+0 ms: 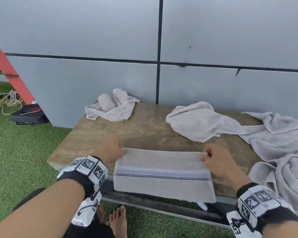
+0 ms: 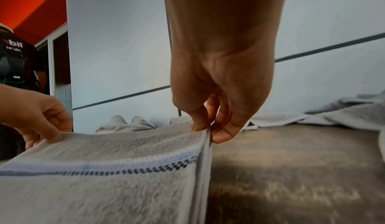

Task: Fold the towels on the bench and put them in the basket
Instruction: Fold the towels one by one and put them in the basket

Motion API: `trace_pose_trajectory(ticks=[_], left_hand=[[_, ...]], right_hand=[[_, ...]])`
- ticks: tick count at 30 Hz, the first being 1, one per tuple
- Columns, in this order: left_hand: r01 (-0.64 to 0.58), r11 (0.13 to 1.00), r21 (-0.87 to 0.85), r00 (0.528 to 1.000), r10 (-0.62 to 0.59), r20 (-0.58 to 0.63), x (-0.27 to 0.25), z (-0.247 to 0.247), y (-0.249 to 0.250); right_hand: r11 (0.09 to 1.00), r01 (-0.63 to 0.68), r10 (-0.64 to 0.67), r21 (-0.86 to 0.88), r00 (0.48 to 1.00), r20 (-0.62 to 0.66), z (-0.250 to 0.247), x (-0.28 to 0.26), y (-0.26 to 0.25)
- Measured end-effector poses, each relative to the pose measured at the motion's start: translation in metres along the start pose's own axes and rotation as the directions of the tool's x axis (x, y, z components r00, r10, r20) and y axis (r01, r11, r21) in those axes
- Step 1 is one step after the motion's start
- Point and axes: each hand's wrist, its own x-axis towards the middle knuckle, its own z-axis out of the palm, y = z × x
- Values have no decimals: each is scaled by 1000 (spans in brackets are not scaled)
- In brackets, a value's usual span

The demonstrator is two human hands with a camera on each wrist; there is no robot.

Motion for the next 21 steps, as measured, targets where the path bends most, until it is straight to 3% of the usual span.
trace_pose_trajectory(ticks=[4,6,10,12,13,15,17,19,21], left_hand=[[-100,994,-40,993,98,-62,-5,-41,18],[-164,985,-50,976,155,-156,-8,-61,32],[-321,931,-173,863,212,-459,-10,-81,46],[-403,893,-200,814,249,-525,-20,-79,48],[-421,884,-204,814,269,-515,-25,-74,46],[-350,918,-185,886,260,-383,-36,-58,40],[-248,958,-144,960,222,-172,-39,-30,25],[-165,979,-120,986,165,-8,-36,-2,9],[-67,986,-155,996,77,55,-37,19,2]], right_hand=[[995,103,-103,-9,991,-85,-32,-1,-9],[985,172,-173,-21,968,-179,-49,1,-14],[967,255,-224,12,869,-441,-78,-2,-20],[949,299,-216,97,845,-490,-81,-8,-16],[943,313,-223,111,845,-486,-81,-14,-12],[967,253,-221,41,904,-365,-73,-24,4],[990,137,-138,-26,987,-83,-60,-36,22],[999,41,-42,15,991,126,-43,-44,39],[1000,-6,8,-19,994,113,-28,-50,51]])
